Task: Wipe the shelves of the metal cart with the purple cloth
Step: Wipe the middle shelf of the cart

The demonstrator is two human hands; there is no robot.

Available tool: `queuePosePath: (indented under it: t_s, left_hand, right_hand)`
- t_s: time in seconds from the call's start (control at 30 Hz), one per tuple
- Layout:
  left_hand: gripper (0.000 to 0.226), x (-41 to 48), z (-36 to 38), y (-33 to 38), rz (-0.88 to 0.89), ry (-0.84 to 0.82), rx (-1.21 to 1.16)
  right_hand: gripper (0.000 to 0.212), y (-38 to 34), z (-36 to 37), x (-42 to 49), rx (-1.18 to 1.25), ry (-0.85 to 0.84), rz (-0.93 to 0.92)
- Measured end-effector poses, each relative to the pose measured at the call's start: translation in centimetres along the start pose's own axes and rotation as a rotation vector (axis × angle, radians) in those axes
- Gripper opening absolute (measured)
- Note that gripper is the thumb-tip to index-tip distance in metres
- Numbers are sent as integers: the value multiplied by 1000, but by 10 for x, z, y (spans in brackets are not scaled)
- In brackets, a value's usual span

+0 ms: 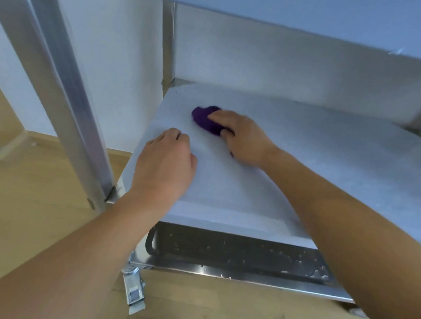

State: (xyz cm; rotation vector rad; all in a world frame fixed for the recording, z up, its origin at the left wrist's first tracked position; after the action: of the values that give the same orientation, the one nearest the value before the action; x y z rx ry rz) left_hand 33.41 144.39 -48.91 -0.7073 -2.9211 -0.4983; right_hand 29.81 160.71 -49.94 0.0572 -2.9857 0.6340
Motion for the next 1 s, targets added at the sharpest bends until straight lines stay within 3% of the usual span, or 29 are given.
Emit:
queuePosePath:
  t_s: [0.1,0.27,0.33,0.47,0.53,0.73,0.93,1.0]
  left_hand:
    - [35,-2,2,2,6,1,-8]
    - [33,2,5,7,12,-9,31]
    - [32,3,5,5,4,-13,33]
    - [24,-1,2,1,-8,10,38]
    - [19,-3,0,2,-1,34,31]
    - [30,-5,-5,0,-47,129,-49]
    - [29,-8,-6,-9,-78,146,-122]
    - [32,-10,-8,-8,-73,148,-141]
  right_hand:
    - [43,12,-8,-5,-17,-24,-55]
    - [48,79,-34,23,101,148,354]
    - [48,53,-21,24,68,114,291]
    - [46,-34,10,-16,41,14,-89]
    - [44,-44,11,-31,23,-15,-185]
    - [43,5,-6,12,46,39,175]
    - [45,-63,9,-64,13,-2,-181]
    - [44,-69,7,-87,7,9,-214]
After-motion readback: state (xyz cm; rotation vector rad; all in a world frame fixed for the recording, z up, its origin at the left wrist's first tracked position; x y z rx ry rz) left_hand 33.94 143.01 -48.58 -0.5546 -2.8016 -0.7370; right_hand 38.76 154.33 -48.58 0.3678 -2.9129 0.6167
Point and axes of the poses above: each hand's wrist, its own x-axis towards the middle knuckle, its own z-axis out of the palm, y = z × x, the point moved 8 cm from there along x, towards the middle knuckle, and after that the axes turned 8 degrees about -y, right-handed, at the moved point
